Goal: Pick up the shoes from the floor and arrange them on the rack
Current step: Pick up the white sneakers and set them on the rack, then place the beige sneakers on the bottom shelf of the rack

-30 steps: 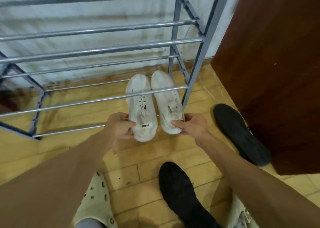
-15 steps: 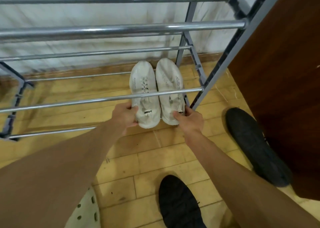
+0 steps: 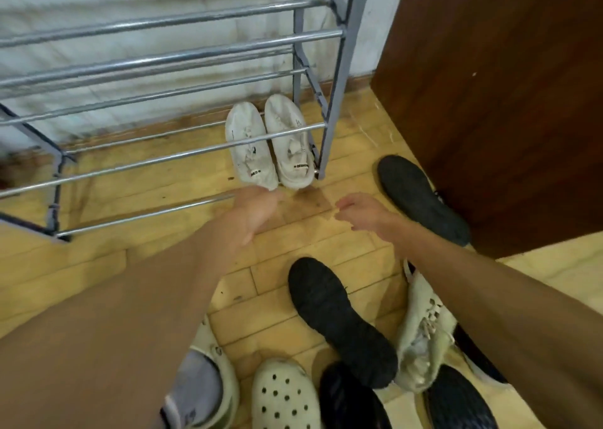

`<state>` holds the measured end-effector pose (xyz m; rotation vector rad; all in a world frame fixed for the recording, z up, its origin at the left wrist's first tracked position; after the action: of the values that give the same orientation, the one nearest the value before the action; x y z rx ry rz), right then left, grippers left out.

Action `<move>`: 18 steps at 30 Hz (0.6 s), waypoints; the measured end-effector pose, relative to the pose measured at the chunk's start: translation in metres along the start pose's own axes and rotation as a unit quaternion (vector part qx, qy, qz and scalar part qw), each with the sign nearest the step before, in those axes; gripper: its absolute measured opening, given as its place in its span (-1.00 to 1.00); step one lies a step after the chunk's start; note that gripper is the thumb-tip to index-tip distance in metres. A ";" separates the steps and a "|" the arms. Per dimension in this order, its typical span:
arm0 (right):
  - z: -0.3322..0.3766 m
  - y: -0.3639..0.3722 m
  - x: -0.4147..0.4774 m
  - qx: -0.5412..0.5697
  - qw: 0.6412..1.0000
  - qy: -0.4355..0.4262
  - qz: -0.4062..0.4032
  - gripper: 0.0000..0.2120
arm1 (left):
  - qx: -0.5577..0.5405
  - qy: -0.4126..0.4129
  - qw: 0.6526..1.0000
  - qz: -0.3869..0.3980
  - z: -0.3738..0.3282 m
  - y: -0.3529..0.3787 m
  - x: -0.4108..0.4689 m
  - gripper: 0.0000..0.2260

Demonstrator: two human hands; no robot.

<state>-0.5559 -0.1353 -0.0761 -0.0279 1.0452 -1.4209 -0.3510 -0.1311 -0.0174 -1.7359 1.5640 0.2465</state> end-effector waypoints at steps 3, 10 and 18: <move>-0.016 -0.027 -0.028 -0.063 0.997 -0.036 -0.003 -0.54 | 0.068 0.069 0.994 0.040 -0.011 0.001 -0.053 -0.84; -0.070 -0.061 -0.103 -0.103 0.994 -0.035 -0.026 -0.59 | 0.276 0.215 0.928 0.131 0.003 0.014 -0.148 -0.77; -0.160 -0.047 -0.176 -0.050 0.989 0.070 -0.123 -0.58 | 0.382 0.264 0.855 0.231 0.026 0.036 -0.210 -0.72</move>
<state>-0.6539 0.0842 -0.0421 -0.1360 1.2618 -1.6088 -0.4225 0.0479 0.0769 -0.8051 2.0719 -0.6120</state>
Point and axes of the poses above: each hand's wrist, its own x-axis towards the middle knuckle, its own y-axis out of the palm, z = x × y, the point moved 3 cm from there along x, towards the middle knuckle, and after that the axes turned 8 degrees about -z, right-handed, at the moved point
